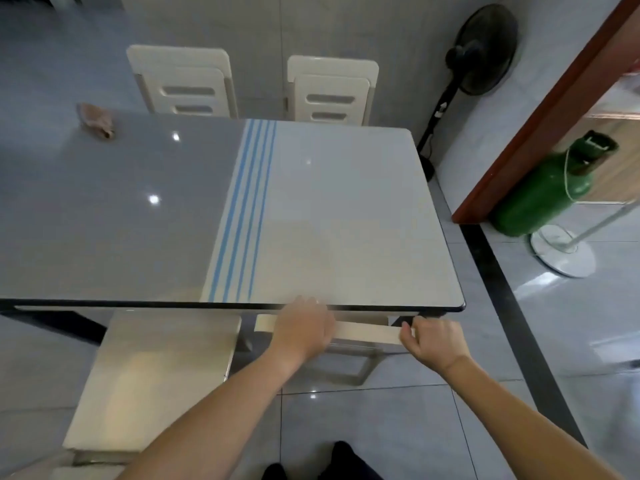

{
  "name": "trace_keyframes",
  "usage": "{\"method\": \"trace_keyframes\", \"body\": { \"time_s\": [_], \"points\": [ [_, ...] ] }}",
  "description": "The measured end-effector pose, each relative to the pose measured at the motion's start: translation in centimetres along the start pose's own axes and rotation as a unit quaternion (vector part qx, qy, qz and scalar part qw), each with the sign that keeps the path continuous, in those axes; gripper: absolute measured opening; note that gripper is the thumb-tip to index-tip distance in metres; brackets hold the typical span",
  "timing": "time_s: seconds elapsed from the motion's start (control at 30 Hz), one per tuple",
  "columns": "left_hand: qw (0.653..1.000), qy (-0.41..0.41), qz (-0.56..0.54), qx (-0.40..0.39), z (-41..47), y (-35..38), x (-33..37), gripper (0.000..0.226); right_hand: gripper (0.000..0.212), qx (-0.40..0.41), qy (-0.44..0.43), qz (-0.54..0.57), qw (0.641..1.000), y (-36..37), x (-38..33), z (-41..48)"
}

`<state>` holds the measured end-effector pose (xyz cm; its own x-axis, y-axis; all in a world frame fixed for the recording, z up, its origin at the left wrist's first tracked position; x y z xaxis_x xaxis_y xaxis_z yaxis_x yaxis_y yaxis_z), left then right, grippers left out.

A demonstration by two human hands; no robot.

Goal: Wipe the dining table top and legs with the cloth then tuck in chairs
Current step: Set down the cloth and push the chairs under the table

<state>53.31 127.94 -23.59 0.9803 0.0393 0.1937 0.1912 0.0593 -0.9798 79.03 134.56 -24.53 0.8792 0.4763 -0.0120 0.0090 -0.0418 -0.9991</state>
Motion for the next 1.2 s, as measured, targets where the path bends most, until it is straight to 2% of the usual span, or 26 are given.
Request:
{"method": "trace_keyframes", "body": {
  "time_s": [0.07,0.23,0.37,0.5,0.7,0.83,0.97,1.1,1.2],
  "points": [
    [1.0,-0.001,0.006,0.002,1.2,0.0,-0.1,0.05,0.054,0.007,-0.007,-0.011,1.0,0.0,0.6,1.3],
    [1.0,-0.014,0.021,0.005,2.1,0.9,1.1,0.043,0.046,0.055,-0.024,-0.021,0.998,-0.2,2.2,2.3],
    [0.999,-0.019,0.023,0.021,2.5,1.5,2.5,0.042,0.05,0.012,-0.028,-0.016,0.999,-0.3,4.0,2.7],
    [0.999,-0.027,0.021,0.019,2.4,1.8,4.9,0.043,0.068,-0.001,-0.041,-0.032,0.999,-0.5,6.6,2.6],
    [0.999,-0.037,-0.001,-0.018,1.7,2.0,6.0,0.044,0.041,0.008,-0.026,-0.009,1.0,0.2,7.3,1.9],
    [0.999,-0.035,-0.023,-0.011,1.5,1.6,5.5,0.048,0.046,0.03,-0.042,-0.019,0.999,-0.4,6.3,1.6],
    [1.0,-0.017,0.0,0.005,1.1,1.2,4.5,0.048,0.051,0.051,-0.029,-0.027,0.998,-0.4,4.9,1.0],
    [1.0,-0.021,0.01,0.003,0.8,1.2,4.3,0.05,0.05,0.017,-0.029,-0.044,0.998,-0.6,4.4,0.5],
    [0.999,-0.036,-0.011,0.001,0.6,1.1,4.4,0.052,0.057,0.014,-0.026,-0.023,0.999,-1.0,4.3,0.1]
  ]
}}
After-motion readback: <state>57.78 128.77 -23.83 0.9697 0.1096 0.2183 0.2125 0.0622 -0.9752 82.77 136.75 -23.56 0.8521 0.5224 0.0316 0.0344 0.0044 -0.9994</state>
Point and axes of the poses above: each hand's wrist, its own z-axis towards the middle knuckle, its own y-axis out of the palm, x = y × z, the point moved 1 cm from there along z, towards the middle knuckle, and after that the axes turned 3 degrees about -y, right-handed, at the moved point
